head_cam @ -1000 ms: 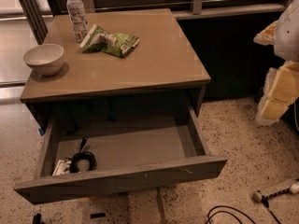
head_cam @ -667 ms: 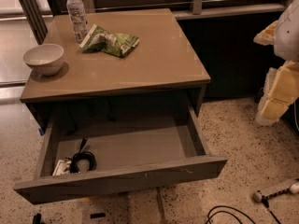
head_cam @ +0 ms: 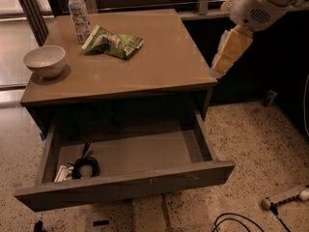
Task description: Place green jalapeno chip bag into top drawer
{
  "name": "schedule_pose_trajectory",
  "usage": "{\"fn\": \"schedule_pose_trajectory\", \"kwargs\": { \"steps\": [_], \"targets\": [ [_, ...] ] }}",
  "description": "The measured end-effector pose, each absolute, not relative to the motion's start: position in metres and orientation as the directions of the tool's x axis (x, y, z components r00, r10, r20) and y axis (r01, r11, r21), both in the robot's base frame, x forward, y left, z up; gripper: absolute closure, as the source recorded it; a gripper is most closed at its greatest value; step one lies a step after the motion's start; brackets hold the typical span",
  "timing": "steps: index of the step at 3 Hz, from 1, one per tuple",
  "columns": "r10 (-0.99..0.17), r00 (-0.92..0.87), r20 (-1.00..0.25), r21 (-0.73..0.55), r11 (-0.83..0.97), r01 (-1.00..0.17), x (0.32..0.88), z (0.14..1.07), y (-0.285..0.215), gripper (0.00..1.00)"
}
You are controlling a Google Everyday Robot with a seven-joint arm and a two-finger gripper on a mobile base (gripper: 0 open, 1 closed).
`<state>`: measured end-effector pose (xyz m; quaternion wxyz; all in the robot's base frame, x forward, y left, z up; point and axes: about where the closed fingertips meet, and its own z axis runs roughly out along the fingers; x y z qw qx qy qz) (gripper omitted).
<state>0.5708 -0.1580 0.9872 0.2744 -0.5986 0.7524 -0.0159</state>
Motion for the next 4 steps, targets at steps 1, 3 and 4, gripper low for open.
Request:
{"fn": "schedule_pose_trajectory", "kwargs": {
  "steps": [1, 3, 4],
  "targets": [
    [-0.909, -0.133, -0.395, -0.351, 0.283, -0.892, 0.571, 0.987, -0.158, 0.0],
    [-0.844, -0.015, -0.536, -0.428, 0.286, -0.858, 0.666, 0.976, -0.093, 0.0],
    [-0.783, 0.06, -0.619, -0.465, 0.304, -0.831, 0.734, 0.978, -0.043, 0.0]
  ]
}}
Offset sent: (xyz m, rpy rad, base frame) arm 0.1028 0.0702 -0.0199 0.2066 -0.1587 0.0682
